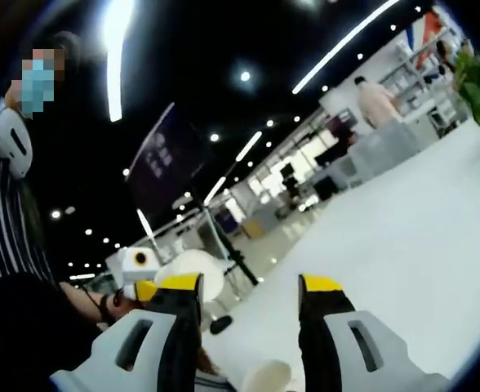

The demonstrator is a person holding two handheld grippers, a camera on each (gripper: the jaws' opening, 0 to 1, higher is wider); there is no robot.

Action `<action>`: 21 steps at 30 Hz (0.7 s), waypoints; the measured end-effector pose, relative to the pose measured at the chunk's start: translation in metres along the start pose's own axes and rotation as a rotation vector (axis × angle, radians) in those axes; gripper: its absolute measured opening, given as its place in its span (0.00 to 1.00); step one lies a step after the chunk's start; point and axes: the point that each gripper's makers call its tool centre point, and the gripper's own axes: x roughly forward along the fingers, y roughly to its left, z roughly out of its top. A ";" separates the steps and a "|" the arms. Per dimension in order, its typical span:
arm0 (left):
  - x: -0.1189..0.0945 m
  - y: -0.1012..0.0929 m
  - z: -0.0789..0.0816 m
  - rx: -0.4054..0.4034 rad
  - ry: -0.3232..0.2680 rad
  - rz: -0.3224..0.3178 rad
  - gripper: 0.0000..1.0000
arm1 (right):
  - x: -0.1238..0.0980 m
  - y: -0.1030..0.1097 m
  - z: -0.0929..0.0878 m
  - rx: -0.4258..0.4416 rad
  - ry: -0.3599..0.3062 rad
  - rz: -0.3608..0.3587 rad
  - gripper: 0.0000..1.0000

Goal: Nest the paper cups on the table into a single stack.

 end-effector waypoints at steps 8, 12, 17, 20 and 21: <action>-0.003 0.001 -0.011 0.043 0.090 0.013 0.00 | -0.011 -0.040 0.002 -0.182 0.075 -0.146 0.51; -0.005 0.004 -0.006 0.072 0.116 0.025 0.00 | -0.016 -0.053 0.011 -0.219 0.062 -0.188 0.55; -0.006 0.009 -0.009 0.153 0.219 0.044 0.00 | -0.017 -0.067 0.014 -0.241 0.085 -0.221 0.65; -0.005 0.009 -0.010 0.203 0.274 0.038 0.00 | -0.017 -0.076 0.013 -0.253 0.102 -0.239 0.71; -0.004 0.008 -0.011 0.221 0.291 0.034 0.00 | -0.017 -0.079 0.012 -0.258 0.108 -0.243 0.72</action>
